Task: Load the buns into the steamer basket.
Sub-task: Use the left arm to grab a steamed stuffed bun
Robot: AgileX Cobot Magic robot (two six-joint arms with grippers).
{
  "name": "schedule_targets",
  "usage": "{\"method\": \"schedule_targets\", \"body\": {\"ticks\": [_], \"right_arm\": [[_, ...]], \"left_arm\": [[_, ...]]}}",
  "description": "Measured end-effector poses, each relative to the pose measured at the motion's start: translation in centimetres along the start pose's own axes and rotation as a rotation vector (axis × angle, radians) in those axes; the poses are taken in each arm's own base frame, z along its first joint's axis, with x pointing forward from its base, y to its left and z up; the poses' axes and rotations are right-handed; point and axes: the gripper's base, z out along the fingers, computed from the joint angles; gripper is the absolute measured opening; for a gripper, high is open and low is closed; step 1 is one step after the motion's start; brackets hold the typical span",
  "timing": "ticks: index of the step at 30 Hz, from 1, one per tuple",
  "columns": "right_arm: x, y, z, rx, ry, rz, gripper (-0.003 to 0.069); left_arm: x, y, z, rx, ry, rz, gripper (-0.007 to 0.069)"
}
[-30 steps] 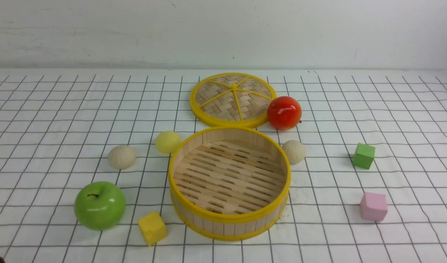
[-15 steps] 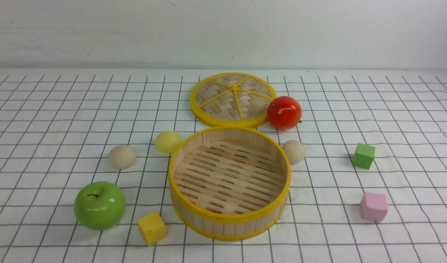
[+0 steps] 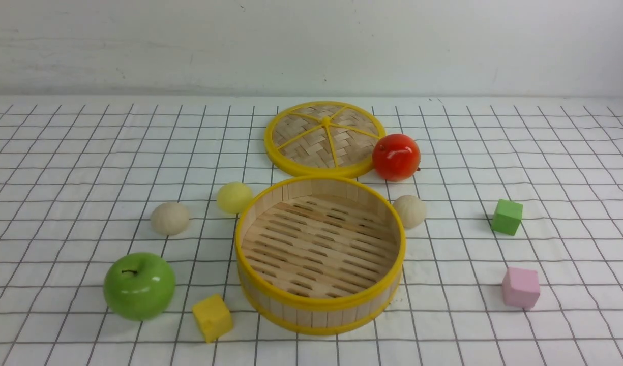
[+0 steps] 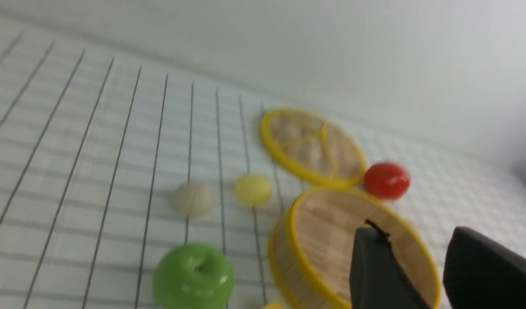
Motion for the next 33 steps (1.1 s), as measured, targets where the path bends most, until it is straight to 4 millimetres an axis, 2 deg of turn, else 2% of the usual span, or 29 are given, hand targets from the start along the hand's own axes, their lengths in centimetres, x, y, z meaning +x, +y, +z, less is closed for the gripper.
{"method": "schedule_targets", "body": {"ticks": [5,6,9,14,20,22,27,33], "right_arm": [[0.0,0.0,0.0,0.0,0.0,0.0,0.0241],[0.0,0.0,0.0,0.0,0.0,0.0,0.0241],[0.0,0.0,0.0,0.0,0.0,0.0,0.0241],[0.0,0.0,0.0,0.0,0.0,0.0,0.0241],[0.0,0.0,0.0,0.0,0.0,0.0,0.0241],[0.0,0.0,0.0,0.0,0.0,0.0,0.0241],[0.0,0.0,0.0,0.0,0.0,0.0,0.0241],[0.0,0.0,0.0,0.0,0.0,0.0,0.0241]], "left_arm": [[-0.3,0.9,5.0,-0.067,0.109,-0.017,0.0238],[-0.3,0.9,5.2,-0.07,0.112,-0.017,0.0238],[-0.2,1.8,9.5,-0.111,0.147,-0.033,0.0238],[0.9,3.8,16.5,-0.188,0.249,-0.014,0.0238],[0.9,4.8,23.3,-0.251,0.467,0.007,0.0238],[0.8,4.9,24.6,-0.258,0.507,0.014,0.0238],[0.1,5.1,29.4,-0.243,0.612,0.109,0.0238],[-0.4,5.4,32.7,-0.234,0.628,0.141,0.0238]]}}
